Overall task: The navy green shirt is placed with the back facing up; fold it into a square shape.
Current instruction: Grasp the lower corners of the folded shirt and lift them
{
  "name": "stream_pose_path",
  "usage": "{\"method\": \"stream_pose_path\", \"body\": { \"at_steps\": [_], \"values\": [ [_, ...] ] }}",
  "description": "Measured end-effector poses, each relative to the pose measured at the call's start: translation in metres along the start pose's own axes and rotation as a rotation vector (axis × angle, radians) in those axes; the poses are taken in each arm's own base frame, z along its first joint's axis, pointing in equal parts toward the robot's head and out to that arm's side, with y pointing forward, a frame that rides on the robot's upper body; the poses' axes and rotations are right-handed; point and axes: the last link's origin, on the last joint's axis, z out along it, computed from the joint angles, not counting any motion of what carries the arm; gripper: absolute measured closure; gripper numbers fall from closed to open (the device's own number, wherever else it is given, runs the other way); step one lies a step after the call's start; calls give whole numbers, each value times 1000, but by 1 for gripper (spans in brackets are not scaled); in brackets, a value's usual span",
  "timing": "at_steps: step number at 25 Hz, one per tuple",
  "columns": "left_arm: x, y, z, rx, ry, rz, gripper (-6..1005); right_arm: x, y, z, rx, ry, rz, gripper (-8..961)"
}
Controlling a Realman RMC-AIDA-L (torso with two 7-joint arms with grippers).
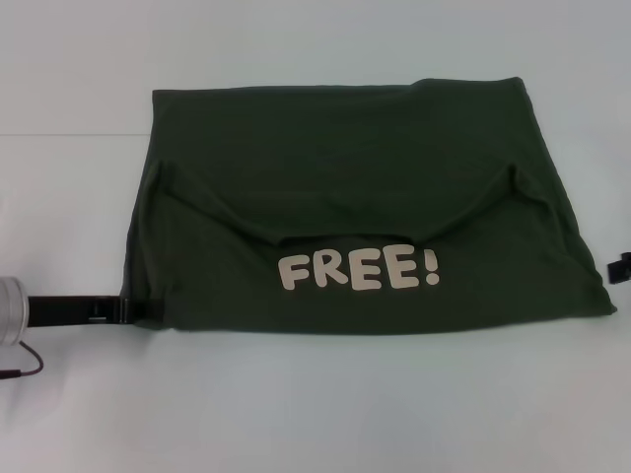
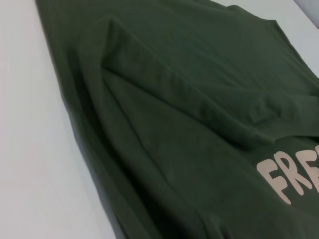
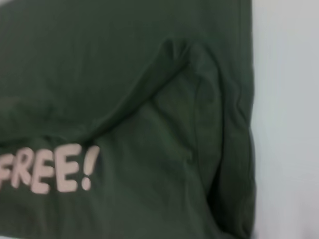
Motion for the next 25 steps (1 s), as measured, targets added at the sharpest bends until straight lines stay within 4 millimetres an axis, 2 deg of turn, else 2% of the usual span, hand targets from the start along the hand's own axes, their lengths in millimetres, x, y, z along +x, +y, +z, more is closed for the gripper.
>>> {"method": "stream_pose_path", "body": {
  "at_steps": [4, 13, 25],
  "values": [
    [2, 1, 0, -4, -1, 6, 951, -11, 19, 12, 20, 32, -55, 21],
    [2, 1, -1, -10, -1, 4, 951, -13, 34, 34, 13, -2, -125, 29],
    [4, 3, 0, -15, 0, 7, 950, 0, 25, 62, 28, -20, -141, 39]
  ]
}}
